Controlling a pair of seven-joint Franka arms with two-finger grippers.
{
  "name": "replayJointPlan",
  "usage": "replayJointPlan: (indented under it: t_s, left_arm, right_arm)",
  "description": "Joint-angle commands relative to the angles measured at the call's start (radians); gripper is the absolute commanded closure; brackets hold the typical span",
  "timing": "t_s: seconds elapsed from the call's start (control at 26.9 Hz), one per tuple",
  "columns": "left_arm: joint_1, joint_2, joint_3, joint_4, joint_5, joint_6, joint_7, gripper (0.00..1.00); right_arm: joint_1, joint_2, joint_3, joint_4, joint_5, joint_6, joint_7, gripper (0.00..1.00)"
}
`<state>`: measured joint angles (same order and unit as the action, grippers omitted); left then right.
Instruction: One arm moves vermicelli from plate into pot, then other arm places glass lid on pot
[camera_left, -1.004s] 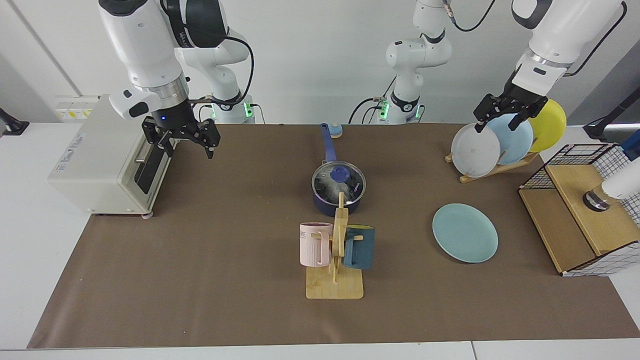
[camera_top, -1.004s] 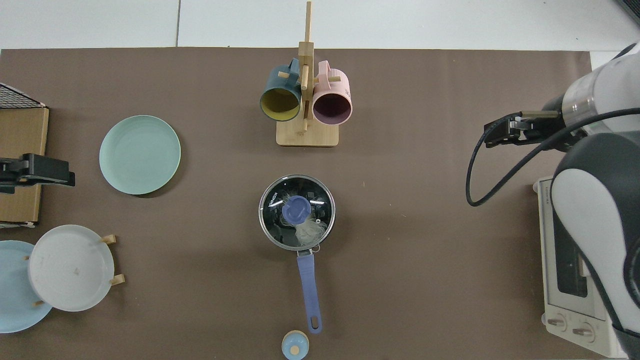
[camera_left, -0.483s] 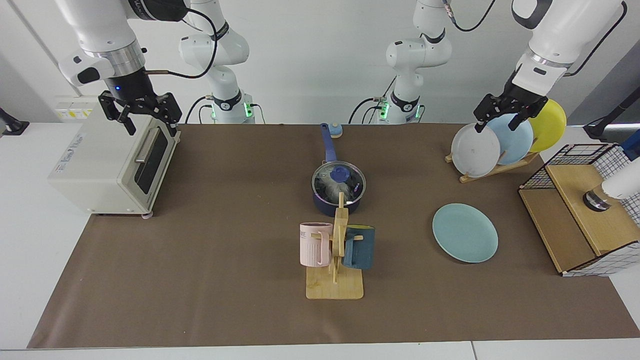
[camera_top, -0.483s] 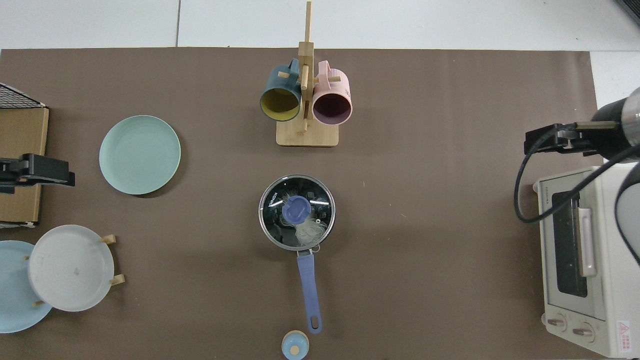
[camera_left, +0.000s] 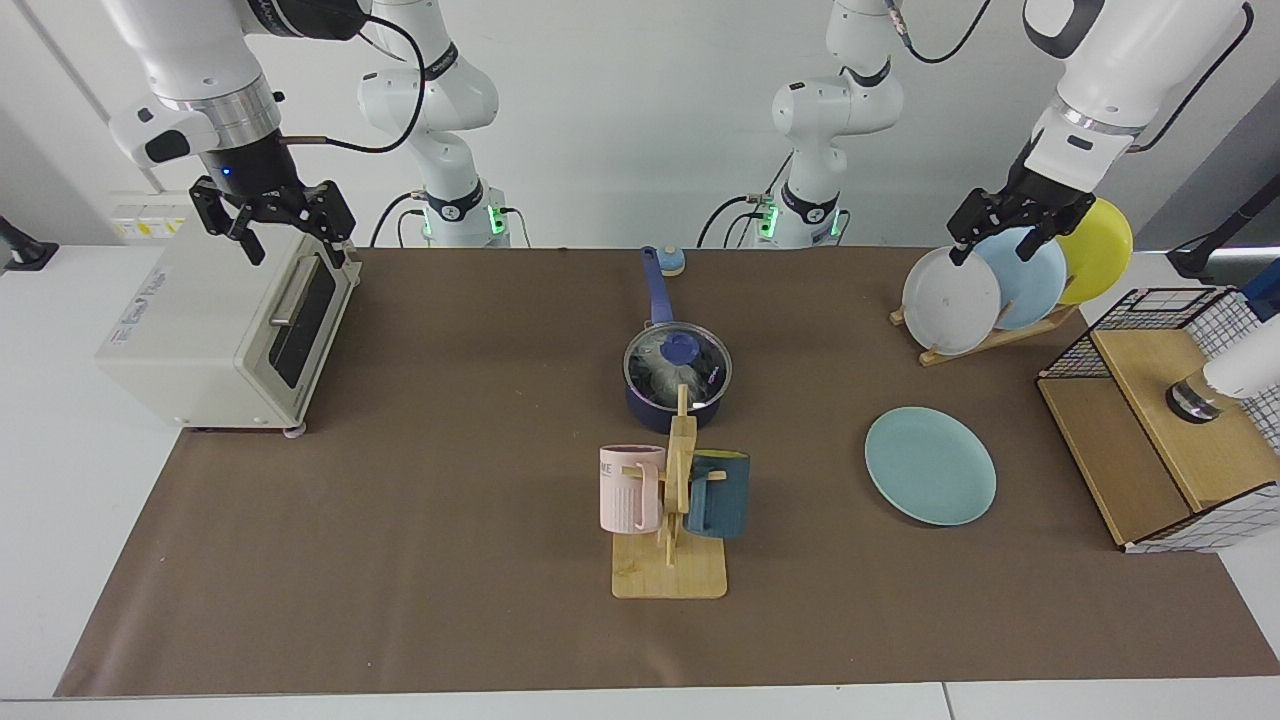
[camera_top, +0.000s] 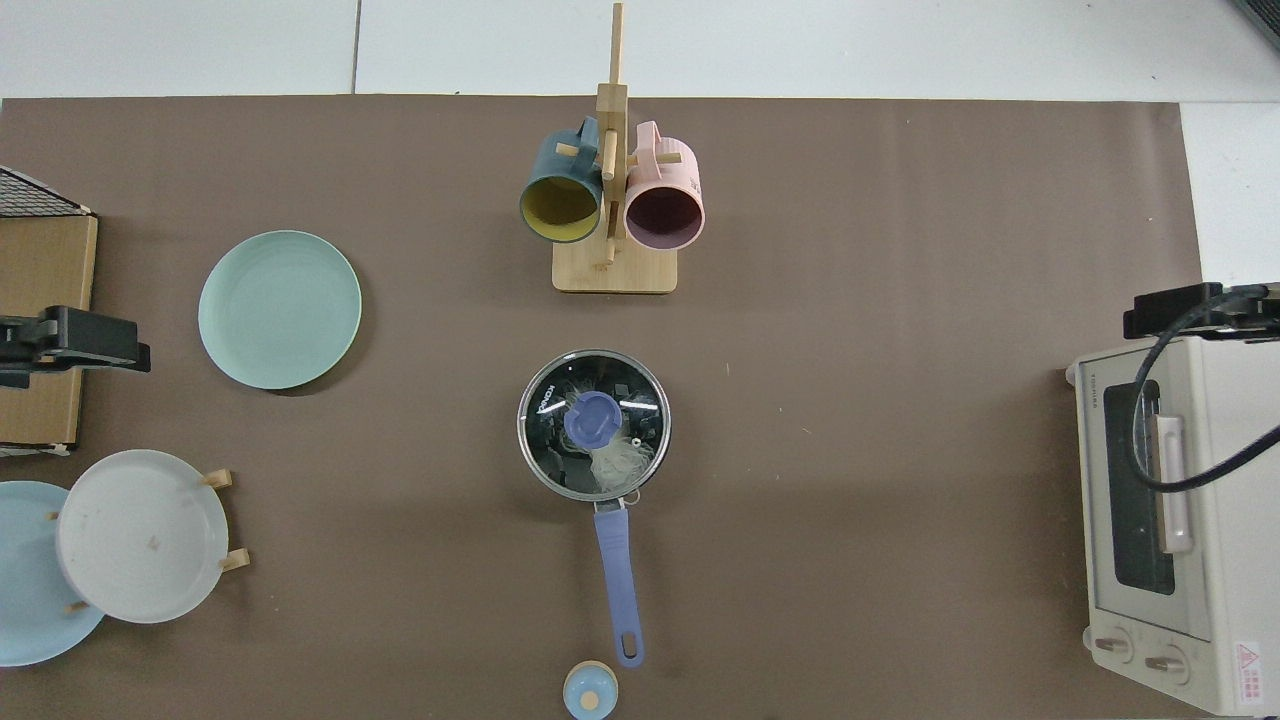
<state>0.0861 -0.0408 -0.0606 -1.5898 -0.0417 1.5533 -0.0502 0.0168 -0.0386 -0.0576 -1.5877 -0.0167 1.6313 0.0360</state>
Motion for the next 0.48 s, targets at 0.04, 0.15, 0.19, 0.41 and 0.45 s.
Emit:
replayJointPlan:
  t_s: [0.04,0.15,0.19,0.41,0.45]
  left_arm:
    - [0.007,-0.010,-0.004,-0.002,-0.006,-0.015,-0.007,0.00]
    - [0.007,-0.010,-0.004,-0.002,-0.006,-0.015,-0.007,0.00]
    - [0.007,-0.010,-0.004,-0.002,-0.006,-0.015,-0.007,0.00]
    - [0.007,-0.010,-0.002,-0.002,-0.006,-0.015,-0.007,0.00]
    - [0.007,-0.010,-0.002,-0.002,-0.006,-0.015,-0.007,0.00]
  right_arm:
    - [-0.006,-0.021,0.012,-0.026,0.015,-0.047,-0.002,0.00]
    - [-0.006,-0.021,0.012,-0.026,0.014,-0.056,0.008,0.00]
    - [-0.006,-0.021,0.012,-0.028,0.014,-0.057,0.008,0.00]
    - [-0.006,-0.023,0.012,-0.029,0.012,-0.079,0.012,0.00]
    - [-0.008,-0.026,0.012,-0.031,0.012,-0.085,0.013,0.00]
